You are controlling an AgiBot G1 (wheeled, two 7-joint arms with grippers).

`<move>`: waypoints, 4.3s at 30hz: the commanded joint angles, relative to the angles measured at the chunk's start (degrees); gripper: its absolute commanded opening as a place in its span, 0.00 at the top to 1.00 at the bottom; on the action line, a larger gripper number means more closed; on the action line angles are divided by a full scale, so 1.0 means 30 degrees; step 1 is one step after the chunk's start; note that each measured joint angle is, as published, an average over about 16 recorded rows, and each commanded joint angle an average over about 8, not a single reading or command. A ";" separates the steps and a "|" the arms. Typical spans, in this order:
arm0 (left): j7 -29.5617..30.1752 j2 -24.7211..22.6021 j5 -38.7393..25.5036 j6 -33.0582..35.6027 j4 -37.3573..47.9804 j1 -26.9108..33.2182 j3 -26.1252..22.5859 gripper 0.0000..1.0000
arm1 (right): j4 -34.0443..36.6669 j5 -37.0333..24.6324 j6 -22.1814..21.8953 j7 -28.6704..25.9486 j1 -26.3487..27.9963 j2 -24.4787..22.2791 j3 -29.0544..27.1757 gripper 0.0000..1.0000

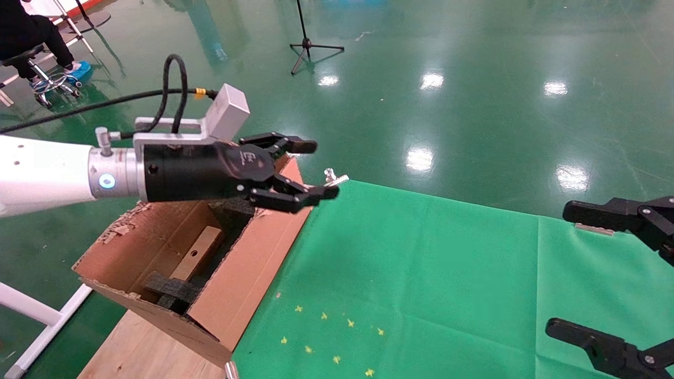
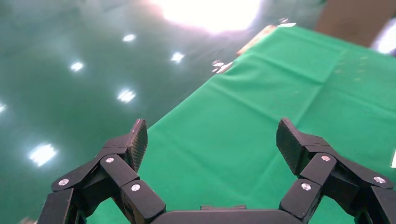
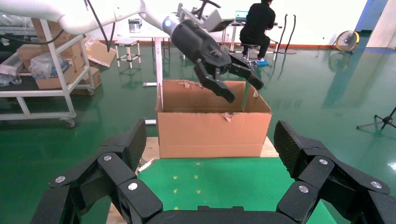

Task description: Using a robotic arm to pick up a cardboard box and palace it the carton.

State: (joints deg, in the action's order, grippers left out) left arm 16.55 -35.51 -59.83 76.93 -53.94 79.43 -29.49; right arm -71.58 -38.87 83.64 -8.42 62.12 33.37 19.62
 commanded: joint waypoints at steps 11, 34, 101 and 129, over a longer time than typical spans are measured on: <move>-0.0973 0.0082 0.3016 0.1471 -0.3296 -0.2999 0.2260 0.00 | 0.0000 0.0001 -0.0001 0.0001 0.0000 -0.0001 0.0001 0.00; -0.2008 0.0177 0.6345 0.3086 -0.6877 -0.6272 0.4731 0.00 | 0.0005 0.0008 -0.0007 0.0003 -0.0005 -0.0003 0.0001 0.00; -0.1927 0.0166 0.5978 0.2907 -0.6523 -0.5944 0.4478 0.00 | 0.0006 0.0006 -0.0008 0.0003 -0.0005 -0.0003 0.0001 0.00; -0.1927 0.0166 0.5977 0.2907 -0.6522 -0.5943 0.4478 0.00 | 0.0006 0.0006 -0.0007 0.0003 -0.0005 -0.0003 0.0001 0.00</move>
State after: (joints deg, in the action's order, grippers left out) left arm 10.77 -35.01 -41.90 85.65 -73.51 61.60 -16.06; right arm -71.56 -38.85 83.62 -8.41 62.11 33.36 19.62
